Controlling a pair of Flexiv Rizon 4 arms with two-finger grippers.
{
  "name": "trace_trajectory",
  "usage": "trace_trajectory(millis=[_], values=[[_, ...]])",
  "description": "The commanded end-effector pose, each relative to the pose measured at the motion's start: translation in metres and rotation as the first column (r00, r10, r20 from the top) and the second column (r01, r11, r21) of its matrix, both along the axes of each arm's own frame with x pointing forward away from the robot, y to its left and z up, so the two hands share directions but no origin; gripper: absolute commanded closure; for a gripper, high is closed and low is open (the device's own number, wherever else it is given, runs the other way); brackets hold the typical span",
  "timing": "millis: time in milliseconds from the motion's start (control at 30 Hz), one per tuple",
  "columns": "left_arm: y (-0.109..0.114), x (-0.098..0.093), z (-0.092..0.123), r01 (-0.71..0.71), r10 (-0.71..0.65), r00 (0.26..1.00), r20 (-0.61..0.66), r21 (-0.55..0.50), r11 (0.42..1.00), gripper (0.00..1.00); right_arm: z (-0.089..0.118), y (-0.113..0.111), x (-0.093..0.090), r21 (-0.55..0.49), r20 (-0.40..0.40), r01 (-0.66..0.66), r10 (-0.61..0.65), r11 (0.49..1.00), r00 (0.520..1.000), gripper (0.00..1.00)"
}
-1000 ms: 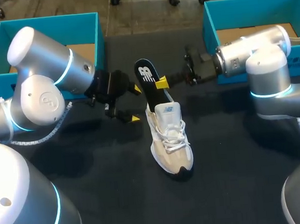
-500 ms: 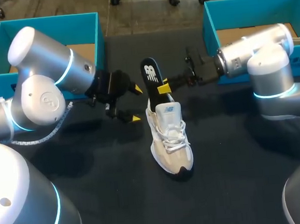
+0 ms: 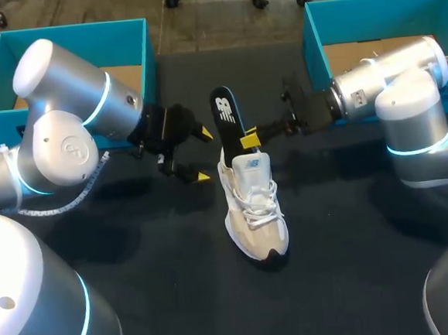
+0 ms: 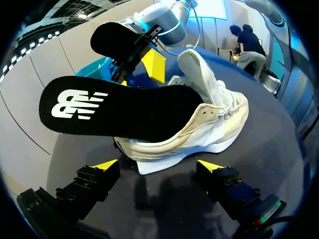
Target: Take the shoe out of the shoebox, open the shoe tongue, remove and reinsert the insole, then place the shoe into the shoebox
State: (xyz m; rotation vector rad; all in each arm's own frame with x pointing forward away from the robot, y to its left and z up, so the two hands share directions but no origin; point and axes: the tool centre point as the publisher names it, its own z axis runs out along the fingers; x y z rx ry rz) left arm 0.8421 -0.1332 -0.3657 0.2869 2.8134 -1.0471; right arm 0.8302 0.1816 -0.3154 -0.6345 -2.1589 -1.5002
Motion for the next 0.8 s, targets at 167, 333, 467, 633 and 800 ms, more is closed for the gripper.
trace_trajectory(millis=[167, 333, 467, 633, 800], values=[[0.002, 0.002, -0.007, 0.0, 0.0, 1.0, -0.008, -0.011, 1.0, 0.0, 0.0, -0.004, -0.015, -0.052, -0.051, 0.013, -0.015, 0.999, 0.999, 0.62], [0.006, 0.003, -0.009, -0.004, 0.004, 1.0, -0.011, -0.016, 1.0, 0.0, -0.005, -0.002, -0.019, -0.098, -0.103, -0.011, 0.001, 0.995, 0.995, 0.63], [0.008, 0.003, -0.009, -0.006, 0.006, 1.0, -0.012, -0.019, 1.0, 0.0, -0.008, -0.001, -0.021, -0.144, -0.132, -0.026, 0.007, 0.989, 0.991, 0.63], [0.008, 0.0, 0.002, 0.009, -0.009, 1.0, 0.008, -0.035, 0.999, 0.0, -0.011, 0.002, -0.019, -0.158, -0.154, -0.036, 0.011, 0.987, 0.988, 0.63], [0.009, -0.001, 0.005, 0.013, -0.012, 1.0, 0.016, -0.042, 0.999, 0.0, -0.012, 0.004, -0.016, -0.201, -0.182, -0.057, 0.019, 0.978, 0.983, 0.64]])
